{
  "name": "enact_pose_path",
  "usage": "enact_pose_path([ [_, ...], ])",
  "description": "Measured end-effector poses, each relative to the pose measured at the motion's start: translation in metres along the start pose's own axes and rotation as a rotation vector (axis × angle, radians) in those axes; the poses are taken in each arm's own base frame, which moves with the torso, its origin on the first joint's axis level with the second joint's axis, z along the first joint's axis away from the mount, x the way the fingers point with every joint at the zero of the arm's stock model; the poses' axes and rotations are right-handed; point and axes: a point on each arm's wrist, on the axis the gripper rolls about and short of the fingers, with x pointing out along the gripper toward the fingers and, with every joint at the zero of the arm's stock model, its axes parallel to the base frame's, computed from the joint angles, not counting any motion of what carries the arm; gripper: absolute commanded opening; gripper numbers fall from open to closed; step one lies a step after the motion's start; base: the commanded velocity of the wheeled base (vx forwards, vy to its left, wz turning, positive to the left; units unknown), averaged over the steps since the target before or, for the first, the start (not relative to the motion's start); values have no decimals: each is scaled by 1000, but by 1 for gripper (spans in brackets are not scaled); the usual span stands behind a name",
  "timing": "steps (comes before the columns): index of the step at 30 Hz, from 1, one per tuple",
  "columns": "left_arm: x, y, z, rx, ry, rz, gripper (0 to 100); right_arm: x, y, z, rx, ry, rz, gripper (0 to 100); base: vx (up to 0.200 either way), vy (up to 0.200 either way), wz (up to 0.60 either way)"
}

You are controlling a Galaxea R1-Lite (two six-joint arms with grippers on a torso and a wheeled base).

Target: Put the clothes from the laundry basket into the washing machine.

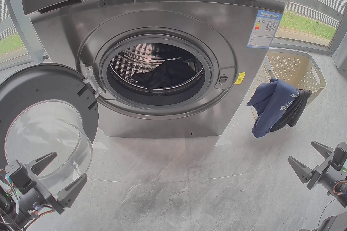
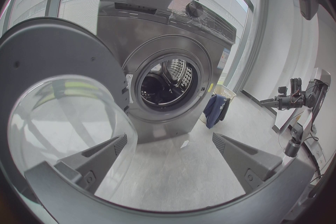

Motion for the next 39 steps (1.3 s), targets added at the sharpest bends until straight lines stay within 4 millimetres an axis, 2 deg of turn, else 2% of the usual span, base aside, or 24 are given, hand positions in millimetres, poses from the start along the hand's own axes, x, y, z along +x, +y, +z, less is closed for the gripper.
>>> enact_pose_path([
  [8, -41, 10, -14, -6, 4, 35, 100, -38, -18, -11, -24, 16, -138, 100, 0, 0, 0],
  [19, -87, 13, -46, -18, -34, 140, 100, -82, -25, -25, -22, -92, -315, 100, 0, 0, 0],
  [29, -98, 11, -56, -21, -89, 321, 100, -106, -20, -58, -13, -39, -335, 100, 0, 0, 0],
  [34, -100, 8, -63, 4, -60, 413, 100, -112, -17, -63, -4, -86, -348, 100, 0, 0, 0],
  [39, -102, 5, -67, 38, -66, 420, 100, -116, -16, -65, 6, -130, -391, 100, 0, 0, 0],
])
